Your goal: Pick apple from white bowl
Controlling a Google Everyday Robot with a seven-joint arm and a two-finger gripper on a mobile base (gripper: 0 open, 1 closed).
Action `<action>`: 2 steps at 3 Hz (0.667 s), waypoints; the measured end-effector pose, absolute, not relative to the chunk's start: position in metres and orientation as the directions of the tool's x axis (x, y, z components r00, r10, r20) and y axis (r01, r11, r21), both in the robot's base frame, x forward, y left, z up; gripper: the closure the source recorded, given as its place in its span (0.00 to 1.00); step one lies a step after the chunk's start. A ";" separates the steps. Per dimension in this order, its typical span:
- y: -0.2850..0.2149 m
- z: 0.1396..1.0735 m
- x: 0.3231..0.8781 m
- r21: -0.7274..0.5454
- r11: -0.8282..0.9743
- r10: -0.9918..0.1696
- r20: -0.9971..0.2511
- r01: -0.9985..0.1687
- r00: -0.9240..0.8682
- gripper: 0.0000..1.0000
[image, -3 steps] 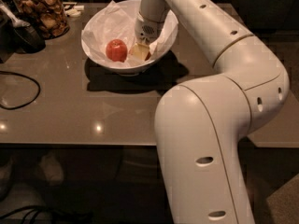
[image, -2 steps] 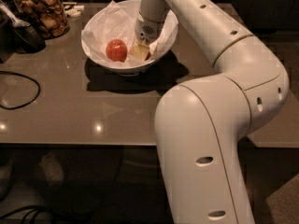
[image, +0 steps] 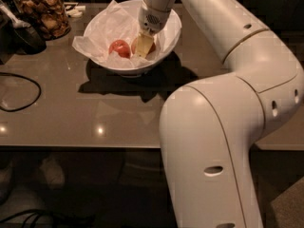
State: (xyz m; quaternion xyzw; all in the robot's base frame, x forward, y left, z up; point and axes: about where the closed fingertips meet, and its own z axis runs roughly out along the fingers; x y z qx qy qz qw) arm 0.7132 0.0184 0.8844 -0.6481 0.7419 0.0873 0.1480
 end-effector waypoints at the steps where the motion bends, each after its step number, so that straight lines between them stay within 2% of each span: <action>1: 0.020 0.896 0.711 -0.069 0.147 -0.935 -0.335 -0.987 -0.116 1.00; 2: 0.022 0.902 0.711 -0.074 0.146 -0.935 -0.335 -0.986 -0.113 1.00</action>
Offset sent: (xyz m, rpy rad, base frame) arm -0.0135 -0.0062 0.0326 -0.0307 0.0279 0.0106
